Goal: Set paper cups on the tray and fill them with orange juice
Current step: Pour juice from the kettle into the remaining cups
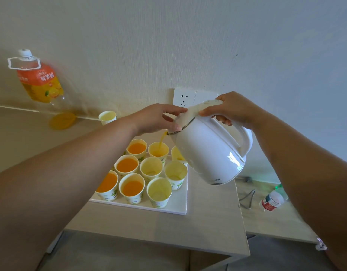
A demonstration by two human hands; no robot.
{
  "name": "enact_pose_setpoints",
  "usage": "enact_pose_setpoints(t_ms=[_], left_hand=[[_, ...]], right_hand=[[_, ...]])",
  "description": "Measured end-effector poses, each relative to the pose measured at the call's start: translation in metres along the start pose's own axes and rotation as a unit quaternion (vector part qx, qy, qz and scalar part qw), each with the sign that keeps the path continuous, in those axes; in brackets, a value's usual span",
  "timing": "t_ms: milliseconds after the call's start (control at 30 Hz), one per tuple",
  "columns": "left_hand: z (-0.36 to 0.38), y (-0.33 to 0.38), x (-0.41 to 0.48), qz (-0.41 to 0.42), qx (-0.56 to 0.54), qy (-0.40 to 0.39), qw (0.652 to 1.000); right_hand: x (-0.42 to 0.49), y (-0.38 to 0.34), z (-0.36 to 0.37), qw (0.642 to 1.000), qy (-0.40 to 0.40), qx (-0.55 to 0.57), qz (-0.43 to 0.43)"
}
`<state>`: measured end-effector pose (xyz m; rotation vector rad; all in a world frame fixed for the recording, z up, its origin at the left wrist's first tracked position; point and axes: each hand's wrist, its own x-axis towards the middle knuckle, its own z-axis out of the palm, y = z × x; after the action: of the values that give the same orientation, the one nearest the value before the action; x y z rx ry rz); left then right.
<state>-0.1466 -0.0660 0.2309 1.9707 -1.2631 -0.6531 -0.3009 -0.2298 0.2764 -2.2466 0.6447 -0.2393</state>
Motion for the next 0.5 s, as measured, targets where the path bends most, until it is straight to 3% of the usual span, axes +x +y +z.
enact_pose_setpoints(t_ms=[500], left_hand=[[0.0003, -0.0015, 0.0076, 0.011, -0.028, -0.007, 1.000]], right_hand=[[0.0041, 0.0006, -0.0047, 1.000, -0.004, -0.008, -0.001]])
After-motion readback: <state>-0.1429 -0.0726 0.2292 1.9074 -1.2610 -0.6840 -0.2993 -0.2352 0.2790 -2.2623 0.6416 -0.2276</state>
